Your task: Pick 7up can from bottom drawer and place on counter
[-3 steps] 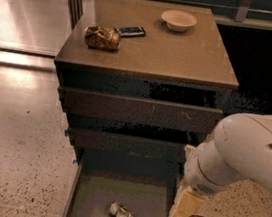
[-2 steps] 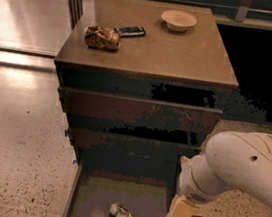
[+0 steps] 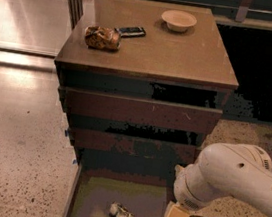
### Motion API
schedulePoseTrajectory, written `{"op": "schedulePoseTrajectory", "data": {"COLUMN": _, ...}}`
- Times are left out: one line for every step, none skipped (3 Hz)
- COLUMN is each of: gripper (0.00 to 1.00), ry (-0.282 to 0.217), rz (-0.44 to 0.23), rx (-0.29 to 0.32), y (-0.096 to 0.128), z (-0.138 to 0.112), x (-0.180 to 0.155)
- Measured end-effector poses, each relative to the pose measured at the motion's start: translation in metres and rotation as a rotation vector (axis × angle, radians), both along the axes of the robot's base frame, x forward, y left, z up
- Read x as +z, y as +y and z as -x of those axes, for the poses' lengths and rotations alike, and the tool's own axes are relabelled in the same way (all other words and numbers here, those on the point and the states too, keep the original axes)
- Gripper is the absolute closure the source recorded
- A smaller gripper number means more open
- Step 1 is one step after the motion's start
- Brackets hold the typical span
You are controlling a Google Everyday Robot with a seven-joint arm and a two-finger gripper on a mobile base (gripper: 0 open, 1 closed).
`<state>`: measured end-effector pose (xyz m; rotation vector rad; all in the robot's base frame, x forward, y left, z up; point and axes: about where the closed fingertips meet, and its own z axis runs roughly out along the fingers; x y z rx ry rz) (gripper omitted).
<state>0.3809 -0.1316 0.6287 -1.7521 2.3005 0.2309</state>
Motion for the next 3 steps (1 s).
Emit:
{"op": "schedulePoseTrajectory", "data": {"gripper": 0.0, "ry": 0.011, "rz": 0.002, "rx": 0.021, "y": 0.009, "z": 0.005, "x": -0.012}}
{"op": "schedulePoseTrajectory", "data": {"gripper": 0.0, "ry": 0.046, "rz": -0.003, "rx": 0.056, "y": 0.032, "z": 0.023, "x": -0.058}}
{"op": "schedulePoseTrajectory", "data": {"gripper": 0.0, "ry": 0.072, "rz": -0.014, "rx": 0.055, "y": 0.046, "z": 0.038, "x": -0.106}}
